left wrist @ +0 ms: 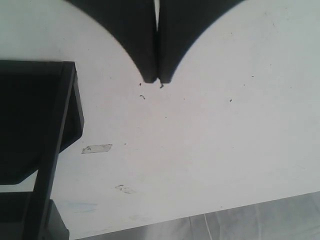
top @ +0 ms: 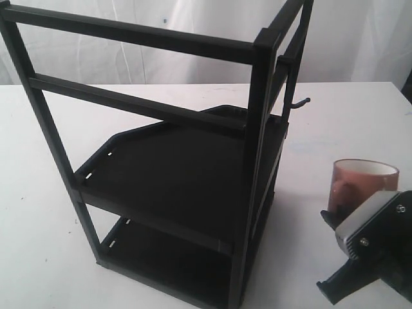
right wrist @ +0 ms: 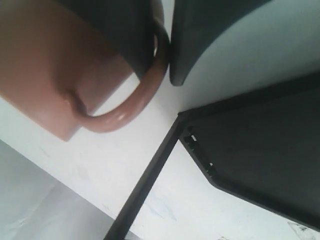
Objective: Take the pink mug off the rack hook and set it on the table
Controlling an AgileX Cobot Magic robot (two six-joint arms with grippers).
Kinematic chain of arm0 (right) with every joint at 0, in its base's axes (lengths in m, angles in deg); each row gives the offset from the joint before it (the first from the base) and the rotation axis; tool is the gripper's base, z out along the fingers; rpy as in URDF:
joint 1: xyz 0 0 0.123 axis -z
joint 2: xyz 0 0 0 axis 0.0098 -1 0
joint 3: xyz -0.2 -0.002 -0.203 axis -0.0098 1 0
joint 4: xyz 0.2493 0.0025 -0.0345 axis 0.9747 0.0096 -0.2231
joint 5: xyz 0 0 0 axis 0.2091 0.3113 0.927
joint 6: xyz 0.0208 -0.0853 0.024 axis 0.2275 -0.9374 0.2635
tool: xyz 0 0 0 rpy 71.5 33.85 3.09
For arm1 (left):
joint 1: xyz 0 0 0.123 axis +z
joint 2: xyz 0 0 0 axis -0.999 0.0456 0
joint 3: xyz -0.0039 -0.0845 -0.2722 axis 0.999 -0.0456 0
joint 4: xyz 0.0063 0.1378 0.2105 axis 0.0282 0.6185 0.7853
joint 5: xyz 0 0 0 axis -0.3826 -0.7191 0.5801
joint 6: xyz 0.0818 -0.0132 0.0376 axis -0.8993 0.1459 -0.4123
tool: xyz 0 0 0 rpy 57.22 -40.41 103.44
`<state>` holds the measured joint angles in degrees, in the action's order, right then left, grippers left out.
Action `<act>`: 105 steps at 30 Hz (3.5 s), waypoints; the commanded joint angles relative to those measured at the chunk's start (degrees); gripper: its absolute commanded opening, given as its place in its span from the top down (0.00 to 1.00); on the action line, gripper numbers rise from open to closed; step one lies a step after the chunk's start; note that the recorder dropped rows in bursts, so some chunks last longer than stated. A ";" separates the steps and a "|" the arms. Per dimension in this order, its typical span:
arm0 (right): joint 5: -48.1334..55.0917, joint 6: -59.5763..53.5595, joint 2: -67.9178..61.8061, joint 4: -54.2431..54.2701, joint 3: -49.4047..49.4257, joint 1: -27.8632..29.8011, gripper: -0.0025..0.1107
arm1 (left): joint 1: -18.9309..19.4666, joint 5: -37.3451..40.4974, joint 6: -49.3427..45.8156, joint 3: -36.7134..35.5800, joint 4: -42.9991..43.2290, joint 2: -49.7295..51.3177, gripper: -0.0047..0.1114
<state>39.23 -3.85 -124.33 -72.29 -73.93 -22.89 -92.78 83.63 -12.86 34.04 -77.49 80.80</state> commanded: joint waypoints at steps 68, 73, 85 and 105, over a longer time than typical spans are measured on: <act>-5.15 -0.07 -24.07 3.72 -5.74 0.10 0.72 | 0.11 -0.04 0.10 -0.28 -0.34 -0.29 0.96; -4.47 -0.07 -22.22 7.88 -5.09 0.10 0.72 | 0.11 -0.04 0.10 -0.28 -0.34 -0.29 0.96; -4.41 4.06 -16.90 15.66 -1.17 0.10 0.72 | 0.11 -0.04 0.10 -0.28 -0.34 -0.29 0.96; 12.56 10.47 -3.54 25.24 2.70 0.10 0.55 | 0.11 -0.04 0.10 -0.28 -0.34 -0.29 0.96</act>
<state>50.13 6.34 -130.60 -47.32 -72.11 -22.89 -92.78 83.63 -12.86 34.04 -77.49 80.80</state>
